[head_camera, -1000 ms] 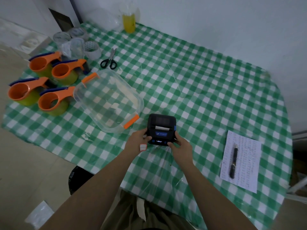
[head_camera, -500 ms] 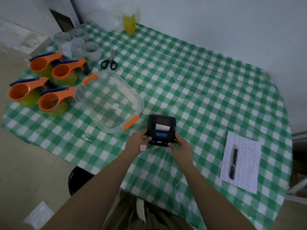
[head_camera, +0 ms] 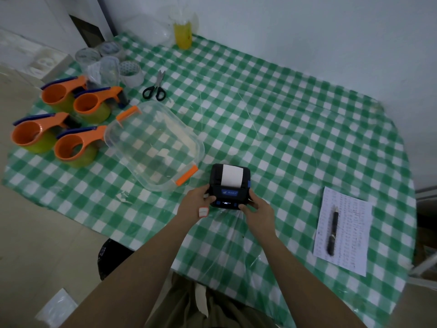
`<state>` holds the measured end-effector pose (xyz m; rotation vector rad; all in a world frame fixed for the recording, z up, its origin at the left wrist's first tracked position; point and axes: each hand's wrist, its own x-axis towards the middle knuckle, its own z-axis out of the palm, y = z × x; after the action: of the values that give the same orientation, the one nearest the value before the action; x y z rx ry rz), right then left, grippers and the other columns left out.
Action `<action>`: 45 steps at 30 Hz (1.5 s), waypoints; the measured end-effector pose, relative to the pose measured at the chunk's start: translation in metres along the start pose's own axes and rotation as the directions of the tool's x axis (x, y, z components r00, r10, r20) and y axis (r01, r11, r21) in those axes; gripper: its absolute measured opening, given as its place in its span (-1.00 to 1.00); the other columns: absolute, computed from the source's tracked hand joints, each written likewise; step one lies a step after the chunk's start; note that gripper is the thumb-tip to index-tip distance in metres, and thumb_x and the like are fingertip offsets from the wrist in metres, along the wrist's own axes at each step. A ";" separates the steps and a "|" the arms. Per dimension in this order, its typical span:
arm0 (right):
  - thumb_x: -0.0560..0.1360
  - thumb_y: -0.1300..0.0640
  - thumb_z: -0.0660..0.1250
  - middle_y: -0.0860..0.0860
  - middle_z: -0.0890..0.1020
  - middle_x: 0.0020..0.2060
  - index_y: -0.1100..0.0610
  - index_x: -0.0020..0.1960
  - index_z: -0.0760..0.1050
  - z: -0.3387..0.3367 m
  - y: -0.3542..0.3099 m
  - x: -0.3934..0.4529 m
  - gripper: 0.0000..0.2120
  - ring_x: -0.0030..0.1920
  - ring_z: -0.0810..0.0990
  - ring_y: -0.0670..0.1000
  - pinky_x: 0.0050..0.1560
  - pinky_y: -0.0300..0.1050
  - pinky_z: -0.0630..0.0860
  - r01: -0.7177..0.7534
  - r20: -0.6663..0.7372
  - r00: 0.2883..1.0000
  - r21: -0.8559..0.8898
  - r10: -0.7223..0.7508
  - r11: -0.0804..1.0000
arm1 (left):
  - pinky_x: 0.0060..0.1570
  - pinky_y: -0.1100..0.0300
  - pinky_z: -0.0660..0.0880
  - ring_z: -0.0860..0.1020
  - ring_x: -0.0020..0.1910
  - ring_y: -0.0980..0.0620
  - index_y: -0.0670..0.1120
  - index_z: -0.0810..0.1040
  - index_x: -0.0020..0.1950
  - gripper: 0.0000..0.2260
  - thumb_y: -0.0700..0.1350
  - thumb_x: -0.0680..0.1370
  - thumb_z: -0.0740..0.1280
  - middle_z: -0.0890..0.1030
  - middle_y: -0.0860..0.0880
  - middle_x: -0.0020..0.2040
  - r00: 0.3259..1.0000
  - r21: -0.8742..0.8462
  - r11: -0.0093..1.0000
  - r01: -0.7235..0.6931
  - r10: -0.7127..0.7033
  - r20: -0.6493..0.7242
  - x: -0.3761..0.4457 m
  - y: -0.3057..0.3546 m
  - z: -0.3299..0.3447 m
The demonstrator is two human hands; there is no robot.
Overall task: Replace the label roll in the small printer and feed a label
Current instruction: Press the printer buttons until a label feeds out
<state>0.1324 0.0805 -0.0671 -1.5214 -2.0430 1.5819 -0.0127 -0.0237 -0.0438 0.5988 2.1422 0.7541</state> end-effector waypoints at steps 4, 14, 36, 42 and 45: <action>0.44 0.24 0.39 0.09 0.54 0.25 0.08 0.39 0.32 0.001 0.001 0.000 -0.45 0.23 0.51 0.02 0.26 -0.16 0.39 0.006 -0.002 1.000 0.000 -0.006 1.000 | 0.17 0.07 0.43 0.54 0.21 -0.12 -0.10 0.44 0.31 -0.66 -0.18 0.53 0.28 0.56 -0.16 0.27 1.000 0.002 1.000 0.003 -0.003 0.002 0.000 -0.001 0.000; 0.44 0.23 0.39 0.10 0.54 0.25 0.09 0.39 0.33 0.001 0.002 0.001 -0.45 0.23 0.52 0.04 0.31 -0.07 0.40 0.011 -0.001 1.000 -0.004 -0.011 1.000 | 0.17 0.08 0.42 0.53 0.22 -0.12 -0.10 0.43 0.32 -0.65 -0.17 0.53 0.28 0.56 -0.17 0.28 1.000 0.016 1.000 0.001 -0.001 0.003 0.000 -0.001 0.000; 0.44 0.23 0.39 0.10 0.53 0.26 0.08 0.39 0.32 0.001 0.002 0.000 -0.45 0.24 0.51 0.03 0.33 -0.04 0.40 0.006 0.009 1.000 0.001 -0.006 1.000 | 0.17 0.07 0.43 0.53 0.22 -0.13 -0.11 0.43 0.32 -0.65 -0.18 0.53 0.28 0.56 -0.18 0.27 1.000 0.010 1.000 -0.003 0.003 0.001 0.000 -0.002 0.000; 0.44 0.24 0.39 0.10 0.54 0.25 0.08 0.39 0.32 0.001 0.002 0.000 -0.45 0.24 0.51 0.02 0.31 -0.09 0.40 0.001 0.002 1.000 0.002 -0.001 1.000 | 0.18 0.05 0.43 0.52 0.22 -0.13 -0.10 0.44 0.31 -0.66 -0.17 0.53 0.29 0.57 -0.16 0.26 1.000 0.012 1.000 0.005 -0.005 -0.002 0.000 -0.002 0.000; 0.44 0.24 0.40 0.10 0.55 0.25 0.08 0.39 0.33 0.001 0.002 0.001 -0.44 0.23 0.52 0.03 0.31 -0.07 0.41 0.005 -0.002 1.000 -0.008 -0.005 1.000 | 0.19 0.07 0.43 0.52 0.23 -0.12 -0.09 0.44 0.32 -0.65 -0.17 0.53 0.29 0.56 -0.16 0.27 1.000 0.002 1.000 0.005 -0.005 -0.002 0.000 -0.002 0.000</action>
<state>0.1325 0.0804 -0.0692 -1.5184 -2.0526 1.5712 -0.0130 -0.0250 -0.0457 0.5933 2.1460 0.7501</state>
